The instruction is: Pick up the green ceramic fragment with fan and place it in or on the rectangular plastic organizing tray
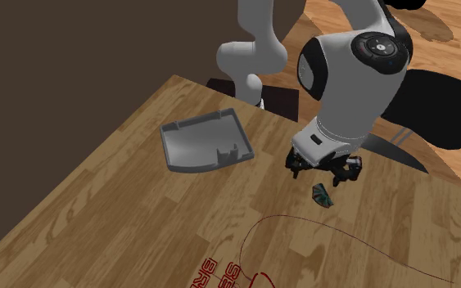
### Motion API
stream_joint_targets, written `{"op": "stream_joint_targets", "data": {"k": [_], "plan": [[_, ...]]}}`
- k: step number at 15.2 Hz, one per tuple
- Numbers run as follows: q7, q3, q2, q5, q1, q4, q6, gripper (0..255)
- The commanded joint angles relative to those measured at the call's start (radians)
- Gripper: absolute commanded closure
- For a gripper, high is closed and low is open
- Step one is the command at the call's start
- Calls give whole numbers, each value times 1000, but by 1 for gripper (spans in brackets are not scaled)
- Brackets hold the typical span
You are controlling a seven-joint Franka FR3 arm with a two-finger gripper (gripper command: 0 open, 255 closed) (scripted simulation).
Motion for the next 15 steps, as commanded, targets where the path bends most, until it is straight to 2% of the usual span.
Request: {"op": "stream_joint_targets", "data": {"k": [1, 3, 10, 15], "plan": [[27, 24, 57, -3, 10, 27, 45, 0], [46, 39, 101, -10, 16, 54, 72, 0], [54, 48, 146, -19, 18, 4, 166, 0], [55, 48, 150, -20, 19, 0, 173, 0]]}}
